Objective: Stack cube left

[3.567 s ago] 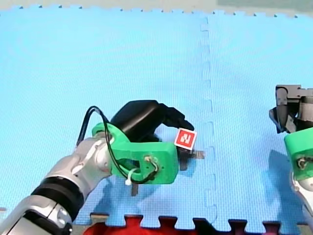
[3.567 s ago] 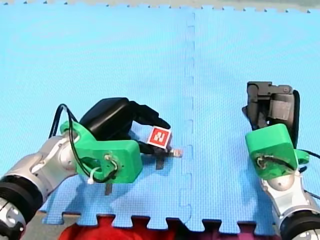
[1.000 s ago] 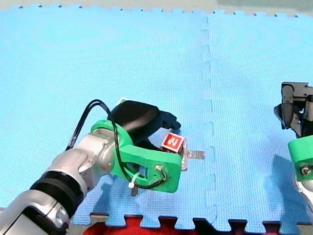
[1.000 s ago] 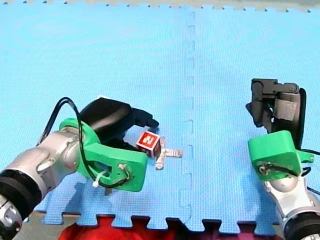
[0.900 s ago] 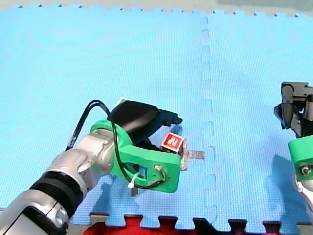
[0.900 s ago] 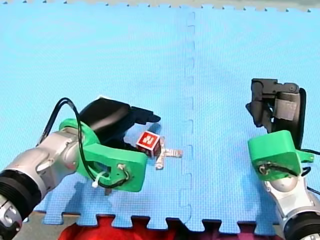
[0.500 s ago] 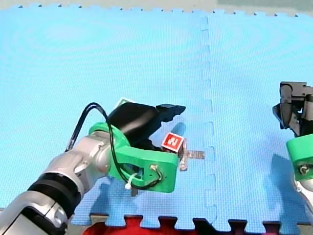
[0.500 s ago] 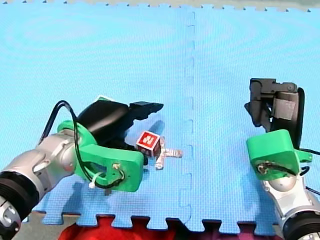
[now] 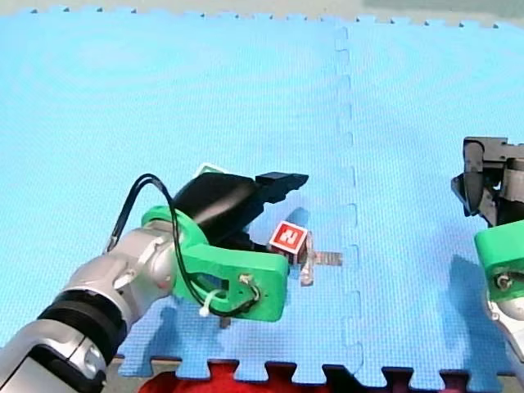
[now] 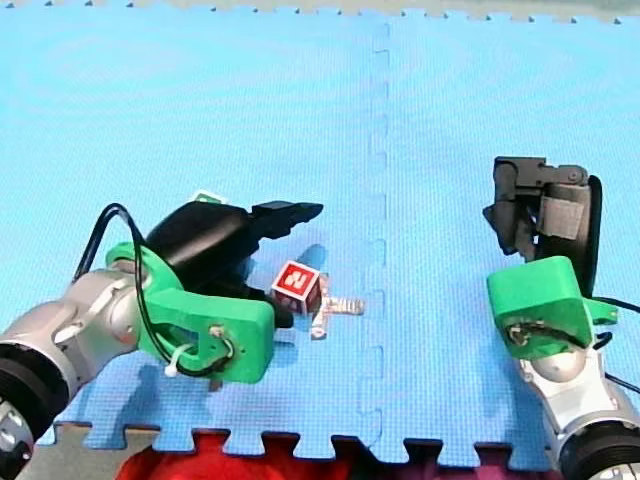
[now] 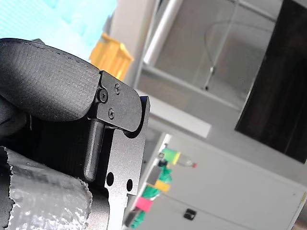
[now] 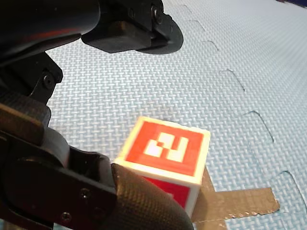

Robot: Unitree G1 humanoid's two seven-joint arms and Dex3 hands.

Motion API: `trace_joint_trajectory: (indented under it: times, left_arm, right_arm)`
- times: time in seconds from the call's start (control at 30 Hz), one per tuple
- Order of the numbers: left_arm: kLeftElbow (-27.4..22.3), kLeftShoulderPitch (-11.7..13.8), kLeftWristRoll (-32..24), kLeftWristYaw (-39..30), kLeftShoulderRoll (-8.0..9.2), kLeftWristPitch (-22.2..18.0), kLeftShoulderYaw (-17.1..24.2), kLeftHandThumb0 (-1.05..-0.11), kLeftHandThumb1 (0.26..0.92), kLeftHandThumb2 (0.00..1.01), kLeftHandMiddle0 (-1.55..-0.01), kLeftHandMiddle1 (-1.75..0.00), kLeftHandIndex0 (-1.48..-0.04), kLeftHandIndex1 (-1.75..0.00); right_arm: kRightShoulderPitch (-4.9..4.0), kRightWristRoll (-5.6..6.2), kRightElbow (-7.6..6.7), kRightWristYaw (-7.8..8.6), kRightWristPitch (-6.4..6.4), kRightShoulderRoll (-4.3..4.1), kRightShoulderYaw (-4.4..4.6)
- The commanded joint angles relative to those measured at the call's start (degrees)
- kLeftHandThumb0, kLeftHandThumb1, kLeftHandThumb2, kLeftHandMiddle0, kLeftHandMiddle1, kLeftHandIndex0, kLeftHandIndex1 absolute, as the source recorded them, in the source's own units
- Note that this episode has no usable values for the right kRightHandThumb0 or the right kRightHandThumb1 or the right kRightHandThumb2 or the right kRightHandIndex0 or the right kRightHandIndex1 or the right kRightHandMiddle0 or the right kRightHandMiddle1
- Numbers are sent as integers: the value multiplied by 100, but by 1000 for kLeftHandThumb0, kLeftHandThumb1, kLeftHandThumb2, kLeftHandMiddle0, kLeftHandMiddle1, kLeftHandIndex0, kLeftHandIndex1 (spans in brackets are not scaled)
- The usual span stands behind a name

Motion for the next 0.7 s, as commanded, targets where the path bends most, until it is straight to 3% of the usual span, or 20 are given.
trace_joint_trajectory:
  times: [0.0, 0.1, 0.27, 0.5, 0.67]
  left_arm:
    - [-197, 114, -198, -214, 284, -181, 179, -1048, 916, 33, -794, -1746, -280, -1]
    - [-714, 305, -553, -671, 699, -365, 476, -1048, 920, 90, -791, -1746, -253, -2]
    - [-1700, 683, -741, -978, 1168, -324, 778, -1048, 921, 147, -790, -1746, -243, 0]
    - [-2681, 1112, -881, -1214, 1372, 123, 1121, -1048, 921, 166, -770, -1746, -252, -5]
    - [-2967, 1317, -964, -1379, 1437, 398, 1263, -1048, 921, 156, -767, -1746, -276, -14]
  right_arm:
    - [20, 32, 22, -6, -32, -31, -22]
    - [77, 62, 86, -2, -69, -67, -53]
    - [101, 60, 99, -71, 45, -48, -75]
    - [132, 40, 75, -92, 67, -30, -62]
    - [151, 102, 101, -5, 34, -27, -80]
